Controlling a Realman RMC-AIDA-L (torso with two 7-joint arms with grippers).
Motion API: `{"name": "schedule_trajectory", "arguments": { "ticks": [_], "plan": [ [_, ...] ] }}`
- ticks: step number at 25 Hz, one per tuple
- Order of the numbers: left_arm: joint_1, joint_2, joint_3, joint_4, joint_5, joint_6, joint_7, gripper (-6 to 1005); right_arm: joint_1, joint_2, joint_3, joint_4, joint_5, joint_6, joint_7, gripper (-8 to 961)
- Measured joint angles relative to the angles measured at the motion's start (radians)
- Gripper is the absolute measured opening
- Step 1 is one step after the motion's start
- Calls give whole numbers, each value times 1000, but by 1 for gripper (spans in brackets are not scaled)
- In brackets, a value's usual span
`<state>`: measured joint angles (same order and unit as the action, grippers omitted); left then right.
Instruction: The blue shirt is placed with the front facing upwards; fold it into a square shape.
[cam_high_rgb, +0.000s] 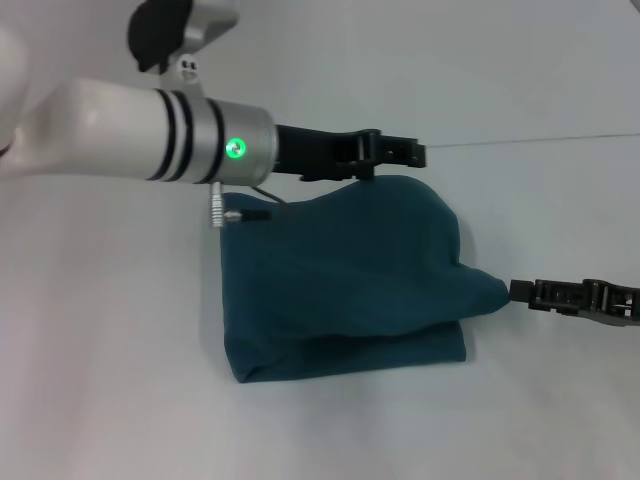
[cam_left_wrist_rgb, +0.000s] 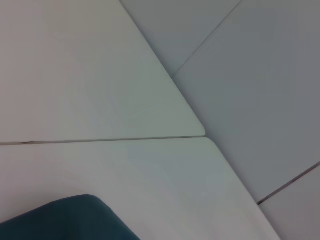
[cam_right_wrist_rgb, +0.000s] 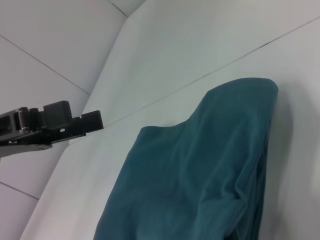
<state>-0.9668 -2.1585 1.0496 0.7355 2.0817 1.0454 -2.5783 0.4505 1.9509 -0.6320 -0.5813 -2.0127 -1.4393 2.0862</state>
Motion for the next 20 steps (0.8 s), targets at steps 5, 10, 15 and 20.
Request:
{"name": "schedule_trajectory", "arguments": {
  "ticks": [5,10,15,20],
  "plan": [
    [77,6,-52,80,-11,96,-2,738,9,-8,0,-3,0,-8,4,655],
    [139,30,-135,95,-11,209,-26,755,59,-44,-2,-11,-55,-28,83,655],
    [262,57,-215,91,-6,271,-53,756,169,-116,1,-27,-172,-17,269,655],
    [306,68,-250,60,54,279,-54,756,269,-165,1,-69,-251,17,451,655]
  ]
}}
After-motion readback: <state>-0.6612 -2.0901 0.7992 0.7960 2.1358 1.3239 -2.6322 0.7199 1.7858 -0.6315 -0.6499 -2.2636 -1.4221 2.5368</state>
